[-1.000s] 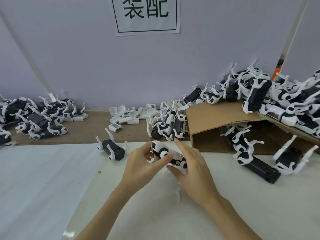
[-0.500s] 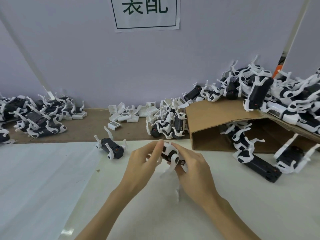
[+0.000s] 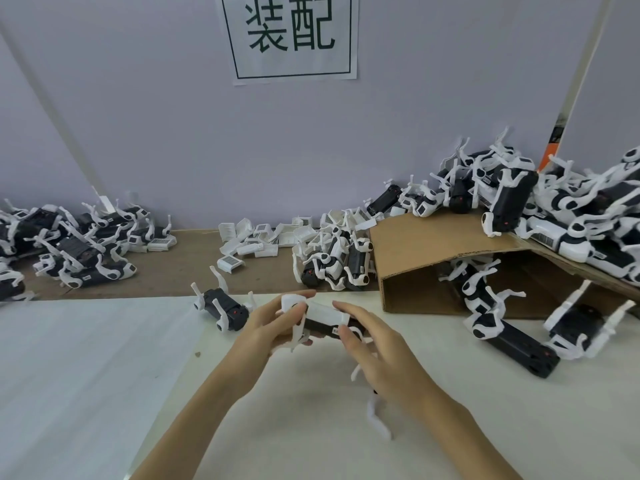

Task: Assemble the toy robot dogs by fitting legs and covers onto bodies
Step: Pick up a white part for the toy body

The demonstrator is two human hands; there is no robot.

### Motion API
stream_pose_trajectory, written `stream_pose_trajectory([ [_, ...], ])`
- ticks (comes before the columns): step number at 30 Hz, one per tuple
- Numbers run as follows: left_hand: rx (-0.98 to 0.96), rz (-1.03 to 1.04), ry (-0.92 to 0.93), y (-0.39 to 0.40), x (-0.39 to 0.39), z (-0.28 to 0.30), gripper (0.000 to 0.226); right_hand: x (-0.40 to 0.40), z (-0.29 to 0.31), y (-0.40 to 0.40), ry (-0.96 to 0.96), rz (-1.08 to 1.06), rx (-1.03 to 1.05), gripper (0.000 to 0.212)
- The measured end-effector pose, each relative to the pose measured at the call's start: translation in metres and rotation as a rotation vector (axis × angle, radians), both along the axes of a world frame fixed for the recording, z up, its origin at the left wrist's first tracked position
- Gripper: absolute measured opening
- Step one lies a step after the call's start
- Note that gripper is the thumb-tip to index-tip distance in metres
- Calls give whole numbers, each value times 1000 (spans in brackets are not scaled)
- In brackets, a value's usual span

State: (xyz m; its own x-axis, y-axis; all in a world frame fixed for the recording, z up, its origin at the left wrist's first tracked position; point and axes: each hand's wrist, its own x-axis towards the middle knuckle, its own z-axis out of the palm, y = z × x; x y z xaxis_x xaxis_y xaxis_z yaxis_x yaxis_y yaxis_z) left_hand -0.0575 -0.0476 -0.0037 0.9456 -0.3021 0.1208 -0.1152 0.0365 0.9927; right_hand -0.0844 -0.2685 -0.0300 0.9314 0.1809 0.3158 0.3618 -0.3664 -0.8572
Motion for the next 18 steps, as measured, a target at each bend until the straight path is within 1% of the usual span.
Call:
stream_pose_trajectory([
  [3,-18,20,52,4,6,-8,48,-1,-2,3,52,14,-39,51],
  [5,71,57,43,3,6,-16,48,-2,-4,5,60,2,-90,52],
  [8,232,94,-1,-1,11,-23,63,-5,2,4,93,-25,-116,49],
  [9,183,85,26,-1,13,-26,63,-5,6,3,108,-23,-102,46],
  [10,85,84,69,0,16,-28,60,-4,11,1,130,-17,-71,42],
  [11,-9,147,117,-5,19,-23,58,-3,18,-1,171,-5,-15,37],
  [12,-35,182,87,-9,19,-18,57,0,29,-2,230,15,74,32],
  [13,-38,249,-2,-13,19,-12,57,7,42,-5,294,41,190,31],
  [14,-46,345,-135,-11,17,-9,54,16,59,-10,348,58,330,34],
  [15,-67,438,-281,-4,14,-8,48,27,79,-18,381,55,508,40],
  [16,-35,545,-411,5,11,-10,41,39,100,-30,383,35,731,46],
  [18,172,762,-639,19,16,-11,19,57,145,-56,315,7,1226,66],
])
